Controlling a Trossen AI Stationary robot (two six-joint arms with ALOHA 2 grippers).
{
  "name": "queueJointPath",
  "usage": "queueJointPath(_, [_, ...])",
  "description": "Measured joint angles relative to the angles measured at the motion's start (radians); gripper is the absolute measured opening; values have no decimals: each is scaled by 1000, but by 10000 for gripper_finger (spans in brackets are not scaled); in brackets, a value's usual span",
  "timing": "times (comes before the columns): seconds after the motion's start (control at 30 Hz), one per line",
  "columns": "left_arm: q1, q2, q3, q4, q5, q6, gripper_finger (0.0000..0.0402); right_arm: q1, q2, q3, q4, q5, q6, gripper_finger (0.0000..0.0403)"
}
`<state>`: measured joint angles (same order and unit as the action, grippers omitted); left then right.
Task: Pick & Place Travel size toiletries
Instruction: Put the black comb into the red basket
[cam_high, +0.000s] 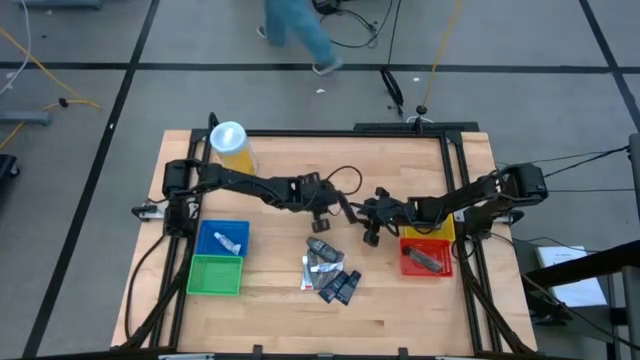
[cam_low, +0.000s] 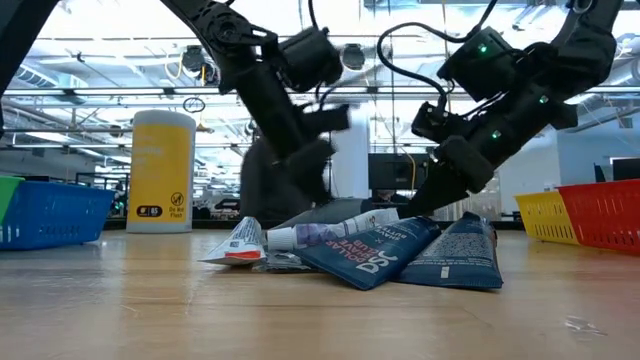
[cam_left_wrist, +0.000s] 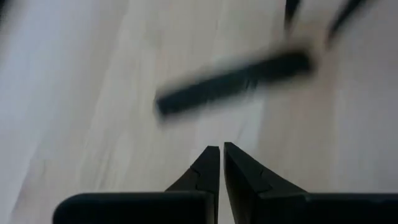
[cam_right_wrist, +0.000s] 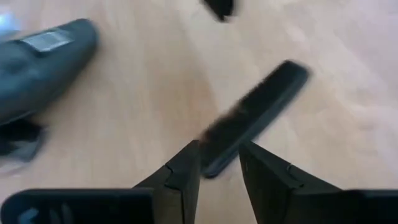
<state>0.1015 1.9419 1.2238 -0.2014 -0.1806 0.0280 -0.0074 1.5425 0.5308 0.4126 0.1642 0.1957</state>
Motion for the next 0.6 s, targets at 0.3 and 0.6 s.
queueJointPath(0.3, [36,104,-24,337,-58,45,26,11,63,0,65,-137,-66,114])
queueJointPath(0.6, [75,154,-22,282,-48,43,26,1,63,0,14,-108,-100,94])
